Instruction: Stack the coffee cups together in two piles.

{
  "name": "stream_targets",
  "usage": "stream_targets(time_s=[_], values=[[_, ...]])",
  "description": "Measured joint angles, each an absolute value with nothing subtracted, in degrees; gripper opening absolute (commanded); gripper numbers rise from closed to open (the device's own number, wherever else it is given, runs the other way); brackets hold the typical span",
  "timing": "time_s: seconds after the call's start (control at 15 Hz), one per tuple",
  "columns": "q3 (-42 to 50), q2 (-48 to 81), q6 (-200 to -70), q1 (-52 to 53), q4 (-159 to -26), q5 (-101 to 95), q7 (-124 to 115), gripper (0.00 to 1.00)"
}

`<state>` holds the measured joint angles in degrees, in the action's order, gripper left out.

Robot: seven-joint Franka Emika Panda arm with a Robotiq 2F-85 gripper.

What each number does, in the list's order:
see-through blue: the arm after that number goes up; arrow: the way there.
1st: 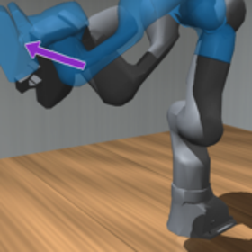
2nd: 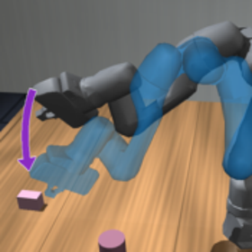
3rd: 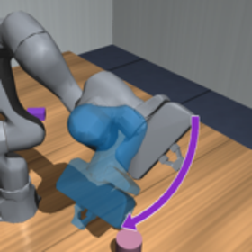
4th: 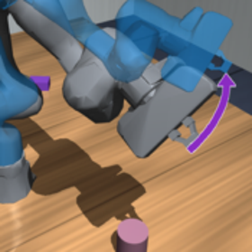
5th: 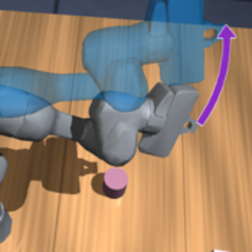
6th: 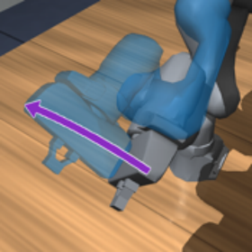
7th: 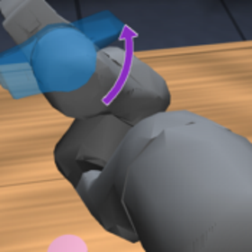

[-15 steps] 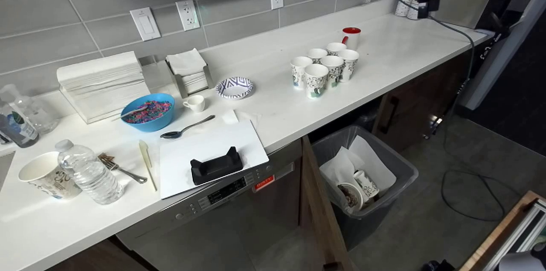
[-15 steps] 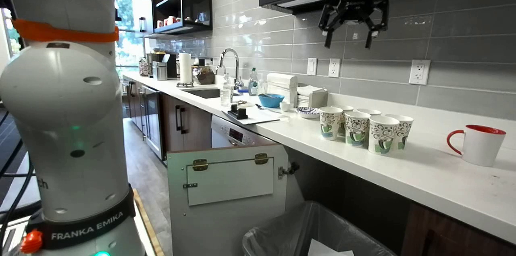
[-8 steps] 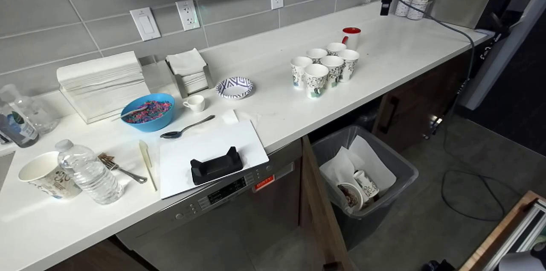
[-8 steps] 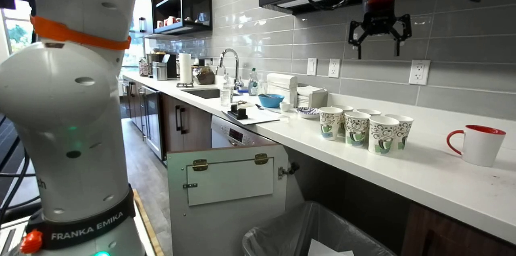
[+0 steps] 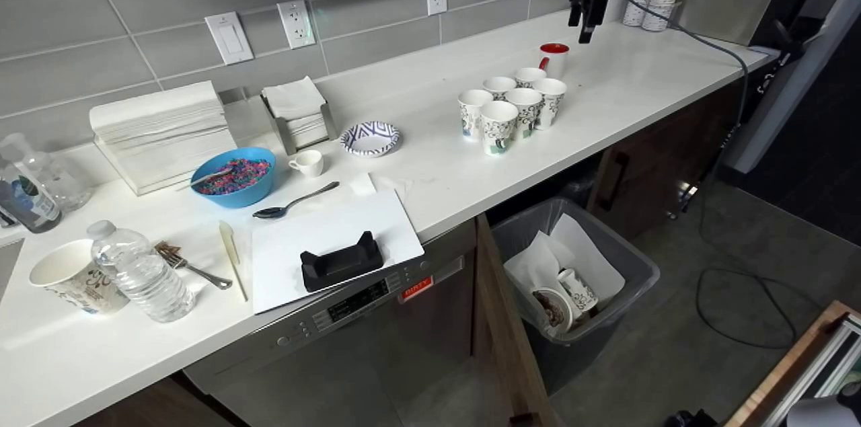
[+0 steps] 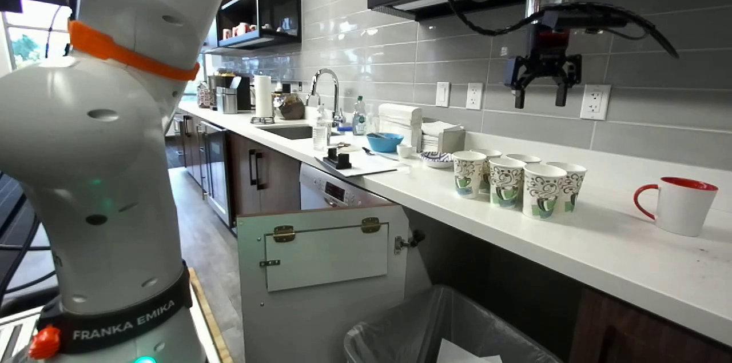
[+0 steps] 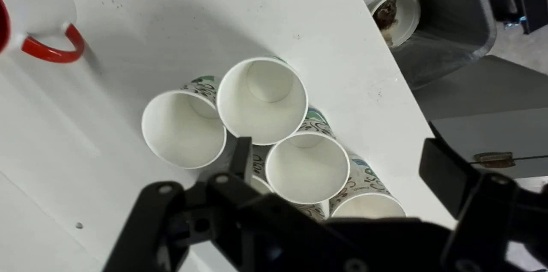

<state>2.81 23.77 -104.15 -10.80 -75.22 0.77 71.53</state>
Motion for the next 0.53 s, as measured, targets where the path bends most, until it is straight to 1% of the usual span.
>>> stream_targets(time_s=[0.27,0.53], values=[[1.0,30.2,-96.7,-10.0,-67.4,-2.1,78.8,1.00],[0.3,36.1,-92.4,-9.2,-60.1,-5.6,85.8,1.00]])
